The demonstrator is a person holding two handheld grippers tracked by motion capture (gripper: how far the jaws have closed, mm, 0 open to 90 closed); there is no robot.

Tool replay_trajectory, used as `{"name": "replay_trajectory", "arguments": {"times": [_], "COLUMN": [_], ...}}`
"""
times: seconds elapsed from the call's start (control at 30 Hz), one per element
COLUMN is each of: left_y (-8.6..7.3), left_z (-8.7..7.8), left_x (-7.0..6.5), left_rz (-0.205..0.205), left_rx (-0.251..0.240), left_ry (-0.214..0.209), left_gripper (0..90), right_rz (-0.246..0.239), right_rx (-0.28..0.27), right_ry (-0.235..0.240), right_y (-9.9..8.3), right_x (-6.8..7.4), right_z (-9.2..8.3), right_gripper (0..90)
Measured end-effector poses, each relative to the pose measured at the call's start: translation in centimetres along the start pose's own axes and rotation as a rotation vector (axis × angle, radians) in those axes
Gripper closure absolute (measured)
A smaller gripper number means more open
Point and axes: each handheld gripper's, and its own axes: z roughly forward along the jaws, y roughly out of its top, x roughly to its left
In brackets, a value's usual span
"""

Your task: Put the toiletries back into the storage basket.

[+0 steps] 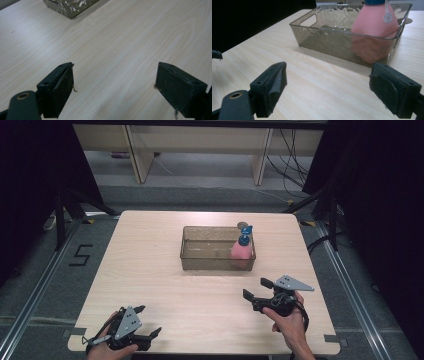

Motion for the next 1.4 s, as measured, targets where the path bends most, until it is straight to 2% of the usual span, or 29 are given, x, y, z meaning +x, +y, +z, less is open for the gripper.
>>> {"name": "replay_trajectory", "arguments": {"times": [0.1, 0.2, 0.23, 0.27, 0.4, 0.43, 0.47, 0.53, 0.57, 0.6, 0.63, 0.67, 0.7, 0.73, 0.77, 0.83, 0.87, 0.9, 0.93, 0.97, 1.03, 1.1, 1.13, 1.17, 1.2, 1.27, 1.37, 1.4], "left_y": [0.0, 0.0, 0.0, 0.0, 0.0, 0.0, 0.0, 0.0, 0.0, 0.0, 0.0, 0.0, 0.0, 0.0, 0.0, 0.0, 0.0, 0.0, 0.0, 0.0, 0.0, 0.0, 0.0, 0.0, 0.1, 0.0, 0.0, 0.0], "left_z": [0.0, 0.0, 0.0, -0.1, 0.0, 0.0, -0.1, 0.0, 0.0, 0.0, -0.1, -0.1, 0.0, 0.0, 0.0, -0.1, 0.0, 0.0, 0.0, -0.1, -0.1, -0.1, -0.1, 0.0, -0.1, -0.1, -0.1, 0.0], "left_x": [0.0, 0.0, 0.1, 0.1, 0.0, 0.0, 0.1, 0.0, 0.0, 0.0, 0.1, 0.1, 0.0, 0.0, 0.0, 0.1, 0.1, 0.1, 0.1, 0.1, 0.1, 0.1, 0.1, 0.1, 0.1, 0.1, 0.1, 0.1], "left_rz": [0.004, 0.004, 0.007, 0.006, 0.003, 0.002, 0.006, 0.002, 0.002, 0.002, 0.003, 0.003, 0.004, 0.001, 0.002, 0.005, 0.004, 0.005, 0.005, 0.006, 0.001, 0.002, 0.003, 0.002, 0.004, 0.003, 0.002, 0.002], "left_rx": [0.001, 0.003, 0.003, 0.002, -0.009, -0.012, 0.002, -0.007, -0.009, -0.009, 0.0, -0.001, -0.006, -0.01, -0.009, 0.001, 0.0, 0.001, 0.0, 0.0, -0.002, -0.002, 0.0, -0.004, 0.004, -0.002, -0.003, -0.001], "left_ry": [-0.003, 0.0, -0.004, -0.008, 0.008, 0.014, -0.002, 0.005, 0.009, 0.008, -0.002, -0.002, 0.004, 0.009, 0.008, -0.003, -0.001, -0.001, -0.001, -0.009, -0.01, -0.011, -0.006, -0.009, -0.013, -0.009, -0.008, -0.005], "left_gripper": [14.8, 14.8, 14.7, 14.7, 14.7, 14.7, 14.7, 14.8, 14.7, 14.8, 14.7, 14.8, 14.7, 14.7, 14.7, 14.7, 14.7, 14.8, 14.7, 14.7, 14.8, 14.8, 14.8, 14.7, 14.7, 14.7, 14.7, 14.7], "right_rz": [0.015, -0.018, 0.009, -0.011, 0.001, -0.02, -0.02, 0.007, 0.007, -0.017, 0.02, -0.014, 0.021, -0.002, 0.024, -0.015, 0.003, -0.004, 0.016, 0.01, 0.0, 0.003, 0.022, 0.004, 0.008, 0.003, 0.03, 0.009], "right_rx": [0.007, 0.013, 0.016, 0.015, 0.018, 0.016, 0.015, 0.02, 0.029, 0.019, 0.038, 0.021, 0.03, 0.029, 0.037, 0.03, 0.025, 0.028, 0.038, 0.027, 0.027, 0.024, 0.03, 0.026, 0.024, 0.029, 0.03, 0.033], "right_ry": [-0.004, 0.001, 0.009, -0.001, 0.017, 0.015, 0.02, 0.033, 0.033, 0.034, 0.043, 0.041, 0.042, 0.048, 0.043, 0.044, 0.054, 0.064, 0.056, 0.073, 0.057, 0.075, 0.062, 0.063, 0.07, 0.048, 0.072, 0.063], "right_y": [-0.4, -0.5, -0.5, -0.6, -0.9, -0.9, -1.0, -1.3, -1.3, -1.3, -1.5, -1.6, -1.7, -1.8, -1.9, -2.0, -2.1, -2.2, -2.3, -2.3, -2.5, -2.6, -2.6, -2.7, -2.7, -2.8, -3.0, -3.0], "right_x": [0.3, 0.3, 0.6, 0.5, 0.9, 0.8, 0.9, 1.2, 1.2, 1.1, 1.5, 1.3, 1.6, 1.5, 1.8, 1.6, 1.8, 1.8, 2.0, 2.0, 2.0, 2.0, 2.2, 2.1, 2.2, 2.2, 2.5, 2.4], "right_z": [0.0, -0.2, -0.3, -0.3, -0.5, -0.7, -0.6, -0.6, -0.7, -0.9, -1.0, -0.9, -0.9, -1.1, -1.2, -1.2, -1.3, -1.4, -1.5, -1.5, -1.6, -1.7, -1.9, -1.9, -2.0, -2.0, -2.2, -2.4], "right_gripper": [15.6, 15.6, 15.6, 15.6, 15.6, 15.6, 15.6, 15.6, 15.6, 15.6, 15.6, 15.6, 15.6, 15.6, 15.6, 15.6, 15.6, 15.6, 15.6, 15.6, 15.6, 15.6, 15.6, 15.6, 15.6, 15.6, 15.6, 15.6]}}
